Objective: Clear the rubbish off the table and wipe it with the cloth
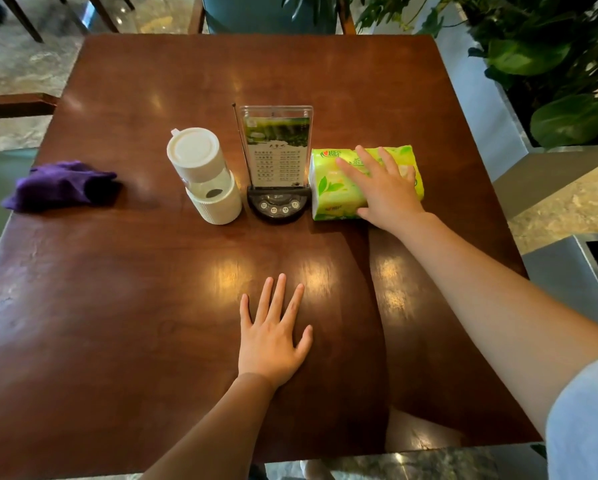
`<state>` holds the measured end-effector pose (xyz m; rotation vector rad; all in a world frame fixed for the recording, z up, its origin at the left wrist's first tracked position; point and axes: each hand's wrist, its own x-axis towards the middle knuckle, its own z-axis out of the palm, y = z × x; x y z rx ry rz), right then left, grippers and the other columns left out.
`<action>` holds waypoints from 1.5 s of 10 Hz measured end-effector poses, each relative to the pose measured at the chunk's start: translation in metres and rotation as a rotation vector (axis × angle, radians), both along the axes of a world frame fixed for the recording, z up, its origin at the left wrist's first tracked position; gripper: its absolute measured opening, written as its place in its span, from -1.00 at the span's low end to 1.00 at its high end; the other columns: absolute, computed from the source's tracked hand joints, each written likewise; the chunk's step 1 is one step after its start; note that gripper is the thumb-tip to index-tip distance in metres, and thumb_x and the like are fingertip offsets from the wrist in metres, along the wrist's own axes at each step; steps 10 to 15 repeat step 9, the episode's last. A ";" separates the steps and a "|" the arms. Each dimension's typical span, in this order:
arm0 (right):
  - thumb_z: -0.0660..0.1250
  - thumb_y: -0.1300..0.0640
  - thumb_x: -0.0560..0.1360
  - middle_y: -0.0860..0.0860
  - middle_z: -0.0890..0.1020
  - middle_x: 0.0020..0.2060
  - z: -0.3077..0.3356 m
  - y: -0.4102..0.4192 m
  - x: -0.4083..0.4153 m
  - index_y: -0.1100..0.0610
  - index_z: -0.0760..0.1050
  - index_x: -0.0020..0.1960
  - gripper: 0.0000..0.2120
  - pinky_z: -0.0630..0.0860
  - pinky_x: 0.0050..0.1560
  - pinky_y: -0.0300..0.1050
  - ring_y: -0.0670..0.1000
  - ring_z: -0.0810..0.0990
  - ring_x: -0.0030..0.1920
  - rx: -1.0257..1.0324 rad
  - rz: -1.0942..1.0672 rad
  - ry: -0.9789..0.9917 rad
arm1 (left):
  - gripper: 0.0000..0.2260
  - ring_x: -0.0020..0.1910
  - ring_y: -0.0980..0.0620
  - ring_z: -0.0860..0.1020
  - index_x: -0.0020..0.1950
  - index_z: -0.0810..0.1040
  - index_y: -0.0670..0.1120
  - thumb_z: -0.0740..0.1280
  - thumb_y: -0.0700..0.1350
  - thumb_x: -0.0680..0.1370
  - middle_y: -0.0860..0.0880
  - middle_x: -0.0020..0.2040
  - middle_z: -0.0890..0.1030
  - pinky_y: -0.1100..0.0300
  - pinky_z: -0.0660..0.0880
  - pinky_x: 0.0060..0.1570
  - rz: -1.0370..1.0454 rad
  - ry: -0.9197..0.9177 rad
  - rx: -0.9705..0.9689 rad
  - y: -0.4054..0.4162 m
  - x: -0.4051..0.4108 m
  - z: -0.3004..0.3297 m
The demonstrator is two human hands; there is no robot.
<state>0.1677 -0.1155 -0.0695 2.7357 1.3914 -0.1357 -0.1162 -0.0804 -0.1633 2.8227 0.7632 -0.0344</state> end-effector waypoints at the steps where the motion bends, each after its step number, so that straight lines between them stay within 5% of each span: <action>1: 0.45 0.09 0.39 0.01 -0.01 0.53 0.003 -0.002 -0.002 -0.19 -0.08 0.47 -0.12 0.10 0.30 0.51 0.21 -0.06 0.49 0.004 -0.004 0.006 | -0.41 0.53 -0.03 -0.11 0.52 -0.05 0.14 0.01 0.23 0.52 -0.02 0.55 -0.01 -0.21 -0.09 0.44 0.001 0.004 -0.002 0.000 0.001 0.000; 5: 0.42 -0.02 0.41 0.07 -0.07 0.53 0.015 -0.001 -0.013 -0.16 -0.09 0.48 -0.15 0.01 0.32 0.48 0.21 -0.14 0.50 -0.015 -0.057 0.041 | -0.42 0.51 -0.05 -0.19 0.51 -0.13 0.14 -0.07 0.24 0.53 -0.02 0.54 -0.09 -0.19 -0.19 0.42 -0.025 0.060 0.012 0.000 0.001 0.003; 7: 0.35 -0.04 0.44 0.13 0.05 0.51 0.029 -0.009 -0.029 -0.10 -0.02 0.48 -0.25 -0.08 0.36 0.43 0.16 -0.08 0.50 0.037 -0.042 -0.006 | -0.42 0.43 -0.03 -0.44 0.40 -0.45 0.15 -0.24 0.29 0.51 -0.01 0.51 -0.33 -0.18 -0.36 0.37 -0.053 0.236 -0.058 0.004 0.005 0.011; 8: 0.33 -0.04 0.46 0.13 0.16 0.48 0.040 -0.011 -0.042 -0.06 0.08 0.46 -0.33 -0.05 0.37 0.40 0.17 0.03 0.49 0.028 -0.071 0.031 | -0.41 0.45 -0.04 -0.42 0.41 -0.46 0.15 -0.15 0.28 0.55 -0.02 0.52 -0.34 -0.19 -0.28 0.41 -0.084 0.317 -0.089 0.008 0.004 0.022; 9: 0.30 -0.03 0.47 0.15 0.37 0.33 0.054 -0.014 -0.067 0.02 0.24 0.38 -0.47 0.14 0.35 0.31 0.19 0.28 0.37 -0.014 -0.086 0.104 | -0.41 0.53 -0.10 -0.10 0.52 -0.12 0.09 0.04 0.20 0.57 -0.07 0.56 -0.09 -0.17 0.07 0.42 -0.149 0.401 -0.199 0.023 0.024 0.059; 15: 0.30 -0.03 0.47 0.15 0.37 0.33 0.054 -0.014 -0.067 0.02 0.24 0.38 -0.47 0.14 0.35 0.31 0.19 0.28 0.37 -0.014 -0.086 0.104 | -0.41 0.53 -0.10 -0.10 0.52 -0.12 0.09 0.04 0.20 0.57 -0.07 0.56 -0.09 -0.17 0.07 0.42 -0.149 0.401 -0.199 0.023 0.024 0.059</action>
